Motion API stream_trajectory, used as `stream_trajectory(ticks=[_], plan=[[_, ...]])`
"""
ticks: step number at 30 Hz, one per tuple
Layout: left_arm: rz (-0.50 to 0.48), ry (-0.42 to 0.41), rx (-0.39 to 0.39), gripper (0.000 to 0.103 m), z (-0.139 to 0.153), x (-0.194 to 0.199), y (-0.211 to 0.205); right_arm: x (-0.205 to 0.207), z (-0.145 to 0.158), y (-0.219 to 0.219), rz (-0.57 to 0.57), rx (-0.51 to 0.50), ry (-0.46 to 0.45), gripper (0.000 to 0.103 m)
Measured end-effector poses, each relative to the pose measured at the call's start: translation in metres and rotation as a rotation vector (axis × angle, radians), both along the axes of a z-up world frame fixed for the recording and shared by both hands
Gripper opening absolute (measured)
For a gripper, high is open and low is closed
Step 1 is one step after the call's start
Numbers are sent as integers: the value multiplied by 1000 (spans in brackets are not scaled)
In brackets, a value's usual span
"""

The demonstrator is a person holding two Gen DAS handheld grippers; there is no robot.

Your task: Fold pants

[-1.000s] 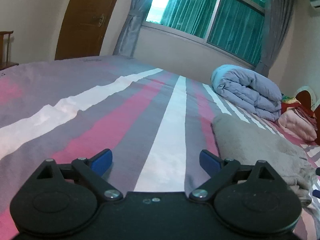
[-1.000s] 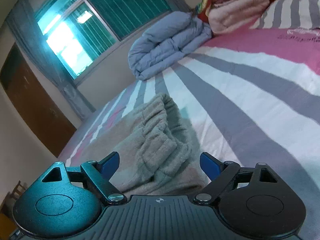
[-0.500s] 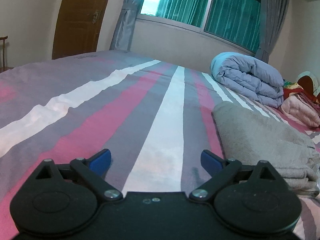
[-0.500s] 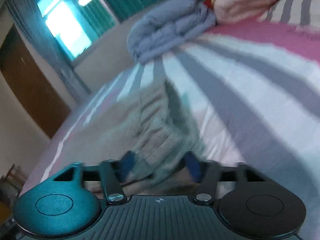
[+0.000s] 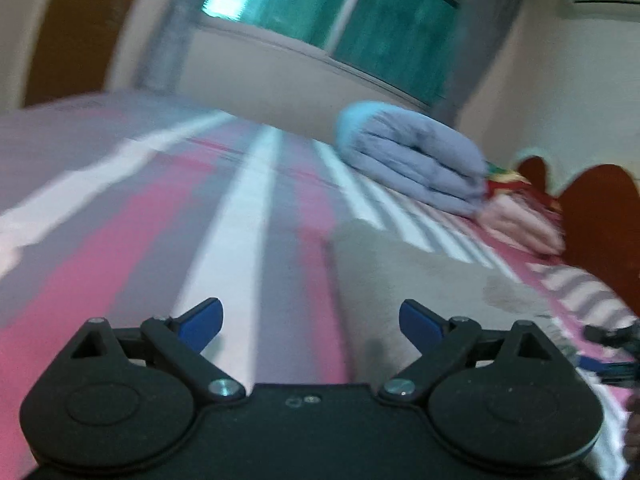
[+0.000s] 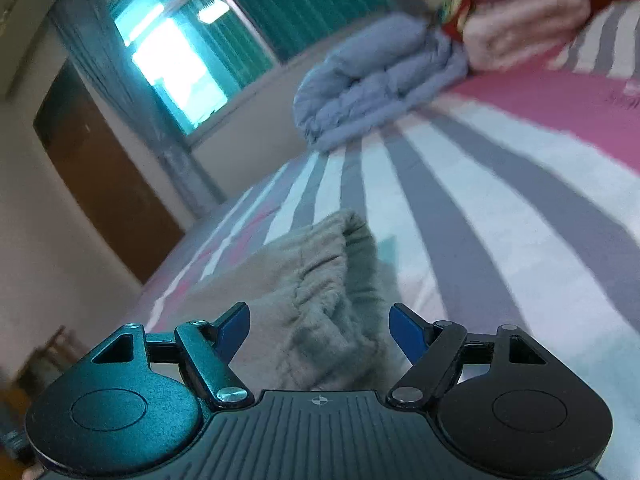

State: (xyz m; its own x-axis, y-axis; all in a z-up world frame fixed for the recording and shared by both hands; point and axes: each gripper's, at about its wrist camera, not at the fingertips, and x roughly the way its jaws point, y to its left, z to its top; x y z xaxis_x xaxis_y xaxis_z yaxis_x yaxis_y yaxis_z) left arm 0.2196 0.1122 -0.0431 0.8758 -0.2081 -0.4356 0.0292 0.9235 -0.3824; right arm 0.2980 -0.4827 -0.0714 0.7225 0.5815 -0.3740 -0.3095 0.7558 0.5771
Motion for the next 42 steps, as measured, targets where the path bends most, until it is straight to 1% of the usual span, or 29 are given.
stream_trajectory(ticks=[2,4,6,7,8,9,10,11,12,13,14,16,18,21,23,24,25,26,27,29,30,31,32,34,36,37,38,40,42], plan=[[-100,57,-60,82,0,27,2,14,-1,-1,24,18,48,77],[-215,133,-147,68,-8,54,2,26,-5,-2,21,-6,86,77],[-303,239,-198,67,-20,79,-2,40,-14,-4,55,27,137,77],[-343,314,-231,67,-31,92,-4,49,-22,-5,65,42,187,77],[-370,348,-262,67,-40,101,-5,59,-33,-6,82,71,256,77],[-388,347,-272,60,-44,107,-7,65,-42,-7,115,122,293,77],[-398,334,-295,24,-45,113,-8,71,-49,-4,145,148,309,63],[-392,328,-341,19,-48,119,-6,75,-49,-1,147,126,304,50],[-377,282,-352,15,-45,122,-5,80,-49,3,149,128,300,44],[-375,200,-344,14,-38,124,-5,86,-46,5,154,139,275,41],[-364,140,-365,14,-31,130,-4,93,-38,8,163,127,234,39],[-348,83,-358,14,-13,149,-3,113,-20,11,190,175,162,39],[-351,41,-343,14,2,176,-2,140,3,18,198,170,90,39],[-332,44,-240,16,8,210,-5,180,30,26,197,170,22,40],[-289,123,-83,45,-8,222,-17,206,30,37,201,81,33,48],[-213,226,-16,61,-24,227,-23,216,21,44,201,9,50,56],[-230,224,25,65,-32,220,-28,229,3,55,164,-100,128,73],[-247,170,87,70,-36,209,-34,238,-17,63,159,-180,233,77],[-231,152,118,82,-40,201,-36,238,-27,59,161,-126,232,77],[-197,156,68,81,-40,192,-28,232,-30,44,121,-11,241,77],[-161,135,46,81,-35,182,-22,227,-27,40,104,2,223,77],[-100,93,72,85,-29,163,-18,213,-19,32,56,-6,161,77],[-49,52,126,88,-23,150,-16,199,-12,22,17,2,113,80],[37,11,230,97,-19,102,-15,164,-2,4,-26,-13,70,87],[88,21,287,97,-18,57,-17,114,9,-2,-52,-179,-48,92],[120,19,296,97,-18,31,-18,82,10,-3,-60,-263,-112,99],[141,24,286,97,-17,8,-19,58,9,-1,-59,-312,-148,103],[143,7,243,97,-12,-39,-26,8,7,4,-77,-373,-200,103],[131,9,251,97,-5,-80,-39,-38,5,17,-97,-416,-240,103]])
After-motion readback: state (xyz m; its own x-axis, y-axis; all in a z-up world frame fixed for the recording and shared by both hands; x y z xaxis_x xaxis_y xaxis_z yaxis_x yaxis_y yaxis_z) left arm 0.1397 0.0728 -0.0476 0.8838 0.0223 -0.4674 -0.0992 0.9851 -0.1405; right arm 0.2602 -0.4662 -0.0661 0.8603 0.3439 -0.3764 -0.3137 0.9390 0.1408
